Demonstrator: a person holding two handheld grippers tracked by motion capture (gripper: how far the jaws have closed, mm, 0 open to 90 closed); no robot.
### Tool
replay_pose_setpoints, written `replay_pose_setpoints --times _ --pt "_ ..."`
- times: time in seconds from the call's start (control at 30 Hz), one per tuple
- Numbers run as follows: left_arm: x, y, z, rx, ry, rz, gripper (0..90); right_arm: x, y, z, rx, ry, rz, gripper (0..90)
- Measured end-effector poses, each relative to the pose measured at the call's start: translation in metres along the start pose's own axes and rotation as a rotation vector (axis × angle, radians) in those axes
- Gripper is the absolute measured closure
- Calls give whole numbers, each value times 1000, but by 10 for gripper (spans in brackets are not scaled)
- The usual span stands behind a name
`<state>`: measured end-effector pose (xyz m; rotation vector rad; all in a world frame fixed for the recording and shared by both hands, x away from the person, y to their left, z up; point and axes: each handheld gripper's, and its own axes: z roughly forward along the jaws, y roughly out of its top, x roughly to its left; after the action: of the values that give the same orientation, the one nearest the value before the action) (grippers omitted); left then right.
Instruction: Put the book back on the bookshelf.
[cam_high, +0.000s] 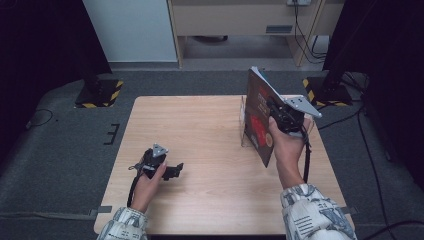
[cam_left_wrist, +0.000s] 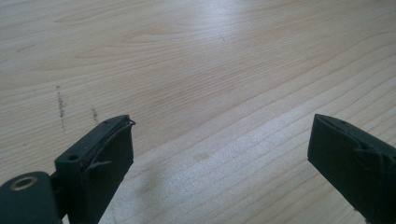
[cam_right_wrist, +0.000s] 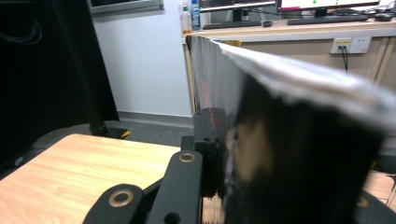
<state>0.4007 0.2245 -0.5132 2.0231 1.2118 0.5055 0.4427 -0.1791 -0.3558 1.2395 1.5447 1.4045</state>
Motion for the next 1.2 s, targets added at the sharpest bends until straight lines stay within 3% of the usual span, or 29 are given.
replay_pose_setpoints --times 0.37,0.87,1.2 --pt "-1 0 0 0 -4 2 65 5 -8 16 -12 -36 15 867" --pt "-2 1 0 2 -3 6 64 13 -13 5 10 23 -14 852" --pt "-2 1 0 4 0 8 64 16 -13 0 15 45 -76 861"
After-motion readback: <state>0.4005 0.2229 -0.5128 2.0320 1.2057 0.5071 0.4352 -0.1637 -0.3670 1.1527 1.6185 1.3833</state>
